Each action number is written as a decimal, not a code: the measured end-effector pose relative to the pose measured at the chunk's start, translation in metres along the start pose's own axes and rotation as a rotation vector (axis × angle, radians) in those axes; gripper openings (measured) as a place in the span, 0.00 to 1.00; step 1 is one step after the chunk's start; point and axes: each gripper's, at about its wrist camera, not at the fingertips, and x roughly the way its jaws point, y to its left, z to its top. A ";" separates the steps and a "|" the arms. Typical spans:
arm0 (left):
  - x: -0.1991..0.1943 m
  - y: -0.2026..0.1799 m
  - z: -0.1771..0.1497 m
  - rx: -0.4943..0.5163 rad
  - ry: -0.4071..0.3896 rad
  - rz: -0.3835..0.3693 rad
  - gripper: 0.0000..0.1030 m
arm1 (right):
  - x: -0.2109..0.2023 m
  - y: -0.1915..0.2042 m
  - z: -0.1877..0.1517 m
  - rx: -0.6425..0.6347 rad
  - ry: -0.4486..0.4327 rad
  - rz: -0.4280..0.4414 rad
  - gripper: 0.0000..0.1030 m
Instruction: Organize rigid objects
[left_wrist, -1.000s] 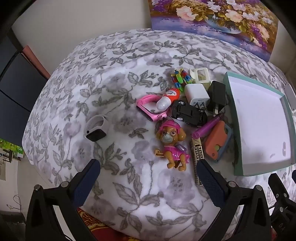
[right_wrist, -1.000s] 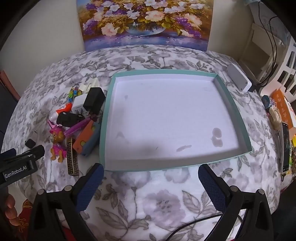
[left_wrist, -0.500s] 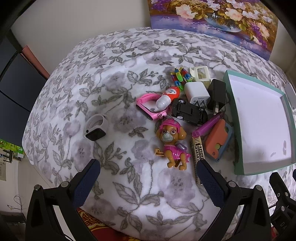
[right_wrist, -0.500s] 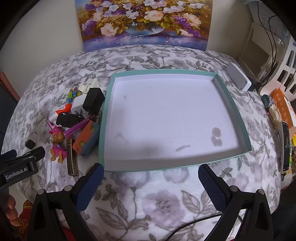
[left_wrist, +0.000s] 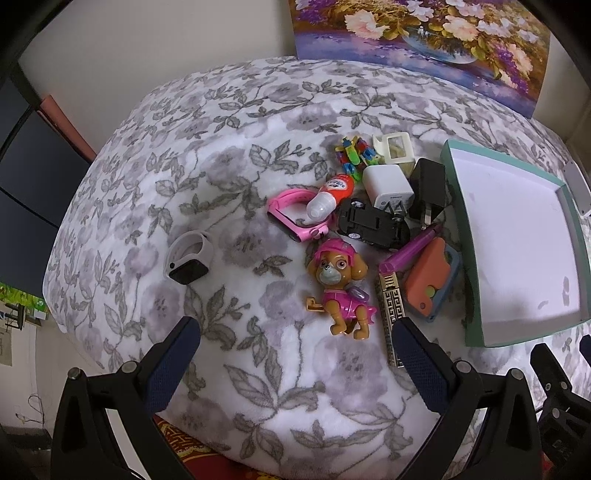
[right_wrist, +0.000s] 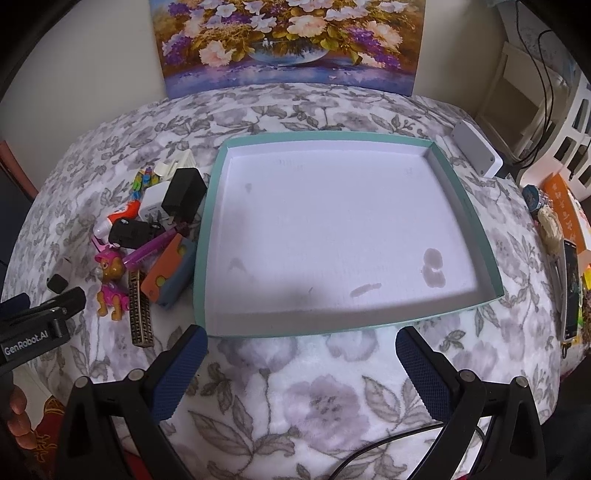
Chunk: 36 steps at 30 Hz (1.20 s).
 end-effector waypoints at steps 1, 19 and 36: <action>0.000 0.000 0.000 0.001 -0.001 -0.003 1.00 | 0.000 0.000 0.000 -0.002 0.001 -0.001 1.00; 0.000 0.016 0.000 -0.034 -0.006 -0.044 1.00 | 0.011 0.021 -0.002 -0.097 0.030 -0.055 1.00; 0.002 0.019 0.001 -0.043 -0.003 -0.050 1.00 | 0.012 0.026 -0.001 -0.117 0.034 -0.066 1.00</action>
